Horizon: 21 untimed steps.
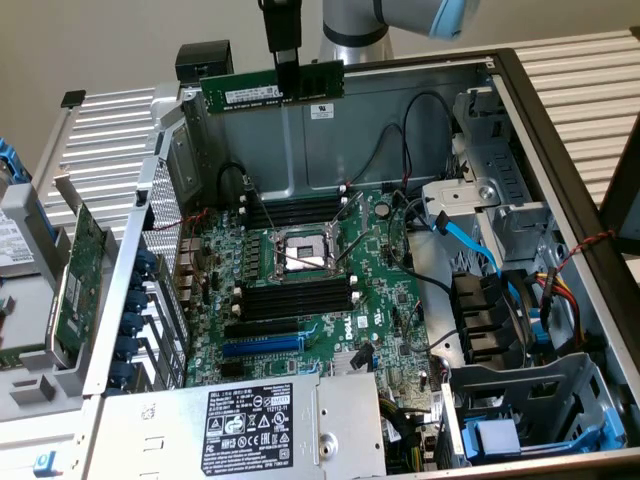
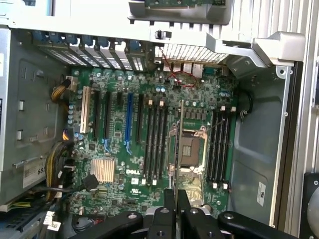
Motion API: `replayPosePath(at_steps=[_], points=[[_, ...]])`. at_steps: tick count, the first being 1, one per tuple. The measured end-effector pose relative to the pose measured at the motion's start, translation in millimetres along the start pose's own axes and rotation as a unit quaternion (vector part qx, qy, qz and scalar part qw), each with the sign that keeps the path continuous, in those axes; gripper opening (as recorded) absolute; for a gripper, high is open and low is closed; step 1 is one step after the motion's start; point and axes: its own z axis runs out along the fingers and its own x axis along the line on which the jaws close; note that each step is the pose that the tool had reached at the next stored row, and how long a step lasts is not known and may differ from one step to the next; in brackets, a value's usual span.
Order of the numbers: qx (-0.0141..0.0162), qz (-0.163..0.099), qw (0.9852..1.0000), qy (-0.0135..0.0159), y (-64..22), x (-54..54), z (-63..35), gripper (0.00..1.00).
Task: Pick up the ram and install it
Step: 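Insert the ram into the slot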
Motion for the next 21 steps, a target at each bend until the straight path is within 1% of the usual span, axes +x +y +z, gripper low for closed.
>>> replayPosePath(at_steps=[1, 2, 4, 7, 10, 11, 21], points=[[-0.0002, 0.000, 1.0000, 0.0015, 0.0, 0.0, 0.0, 0.14], [-0.0001, 0.000, 1.0000, 0.0020, 0.0, 0.0, 0.0, 0.14], [-0.0004, -0.002, 1.0000, 0.0020, 0.0, 0.1, 0.1, 0.14], [-0.0008, -0.004, 1.0000, 0.0023, 0.1, 0.2, 3.2, 0.14], [-0.0009, -0.004, 1.0000, 0.0060, 0.2, 0.4, 7.2, 0.14], [-0.0010, -0.004, 1.0000, 0.0067, 0.2, 0.4, 8.9, 0.14], [-0.0018, -0.004, 1.0000, 0.0071, 0.8, 1.1, 26.1, 0.14]])
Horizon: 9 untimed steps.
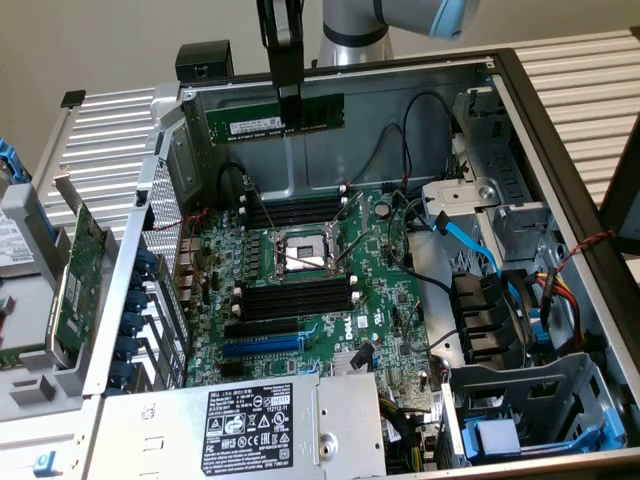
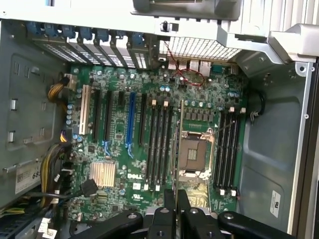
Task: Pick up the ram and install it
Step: 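Insert the ram into the slot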
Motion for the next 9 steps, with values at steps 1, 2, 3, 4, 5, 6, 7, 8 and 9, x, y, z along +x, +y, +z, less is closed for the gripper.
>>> replayPosePath(at_steps=[1, 2, 3, 4, 5, 6, 7, 8, 9], points=[[0.0000, 0.000, 1.0000, 0.0000, 0.1, 0.1, 1.8, 0.14], [-0.0001, 0.000, 1.0000, 0.0000, 0.1, 0.1, 3.6, 0.14], [-0.0001, 0.000, 1.0000, 0.0002, 0.2, 0.2, 5.4, 0.14], [-0.0001, 0.000, 1.0000, 0.0003, 0.2, 0.2, 7.3, 0.14], [-0.0001, 0.000, 1.0000, 0.0003, 0.3, 0.7, 8.4, 0.14], [-0.0001, 0.000, 1.0000, 0.0003, 0.4, 1.5, 9.1, 0.14], [-0.0001, 0.000, 1.0000, 0.0003, 0.4, 2.0, 9.9, 0.14], [-0.0001, 0.000, 1.0000, 0.0003, 0.5, 2.3, 11.3, 0.14], [-0.0001, 0.000, 1.0000, 0.0004, 0.6, 2.4, 13.1, 0.14]])
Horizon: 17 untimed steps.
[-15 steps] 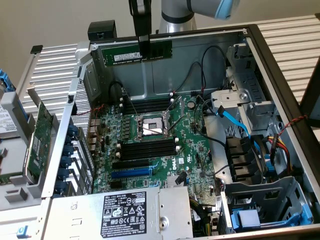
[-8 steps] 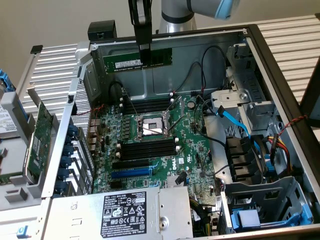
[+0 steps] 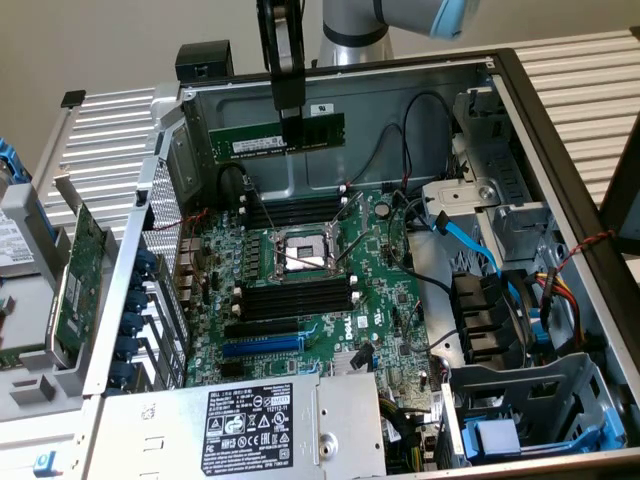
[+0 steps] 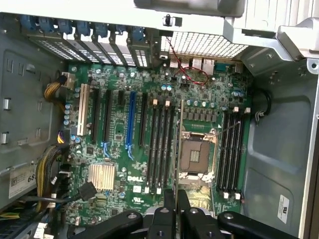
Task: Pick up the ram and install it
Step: 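Insert the ram into the slot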
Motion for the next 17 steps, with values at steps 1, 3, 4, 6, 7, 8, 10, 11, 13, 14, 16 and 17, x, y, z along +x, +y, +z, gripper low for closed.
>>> replayPosePath(at_steps=[1, 3, 4, 6, 7, 8, 10, 11, 13, 14, 16, 17], points=[[0.0000, 0.000, 1.0000, 0.0002, 0.1, 0.1, 1.6, 0.14], [0.0000, 0.000, 1.0000, 0.0013, 0.1, 0.2, 5.0, 0.14], [-0.0002, 0.000, 1.0000, 0.0034, 0.0, 0.2, 5.8, 0.14], [-0.0007, 0.000, 0.9999, 0.0116, -0.6, -0.1, 6.9, 0.14], [-0.0013, -0.001, 0.9999, 0.0159, -1.7, -1.0, 7.5, 0.14], [-0.0015, -0.001, 0.9998, 0.0184, -2.8, -2.0, 8.4, 0.14], [-0.0015, -0.001, 0.9998, 0.0184, -3.5, -2.1, 11.2, 0.14], [-0.0017, -0.001, 0.9998, 0.0185, -3.6, -2.2, 12.9, 0.14], [-0.0017, -0.001, 0.9998, 0.0185, -3.5, -2.2, 16.5, 0.14], [-0.0019, -0.001, 0.9998, 0.0185, -3.5, -2.1, 18.3, 0.14], [-0.0019, -0.001, 0.9998, 0.0185, -3.4, -2.0, 22.0, 0.14], [-0.0019, -0.001, 0.9998, 0.0185, -3.3, -2.0, 23.8, 0.14]])
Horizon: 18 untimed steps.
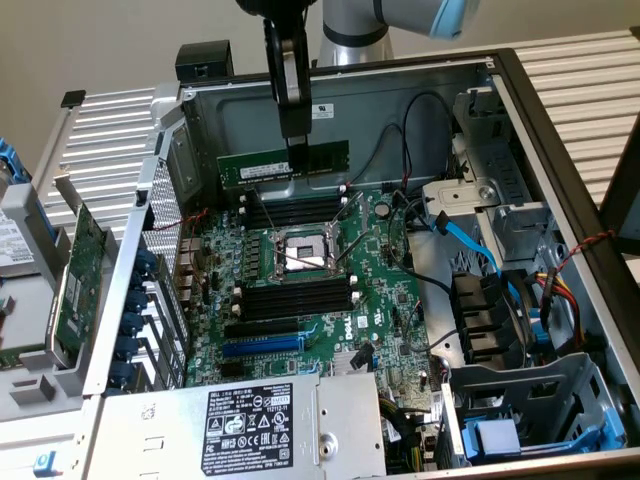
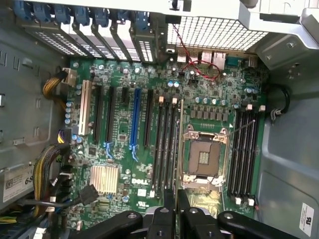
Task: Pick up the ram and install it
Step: 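Insert the ram into the slot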
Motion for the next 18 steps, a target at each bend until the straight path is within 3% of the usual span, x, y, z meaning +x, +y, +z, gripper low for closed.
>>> replayPosePath(at_steps=[7, 11, 12, 15, 16, 18], points=[[-0.0010, 0.000, 1.0000, -0.0001, 0.2, -0.2, 12.7, 0.14], [-0.0049, 0.000, 1.0000, -0.0003, 0.4, -0.2, 18.5, 0.14], [-0.0065, 0.000, 1.0000, -0.0003, 0.4, -0.3, 19.3, 0.14], [-0.0171, 0.000, 0.9999, -0.0008, 0.3, 0.0, 20.5, 0.14], [-0.0187, 0.000, 0.9998, -0.0009, 0.4, 0.3, 20.5, 0.14], [-0.0244, 0.000, 0.9997, -0.0011, 0.3, 0.6, 21.1, 0.14]])
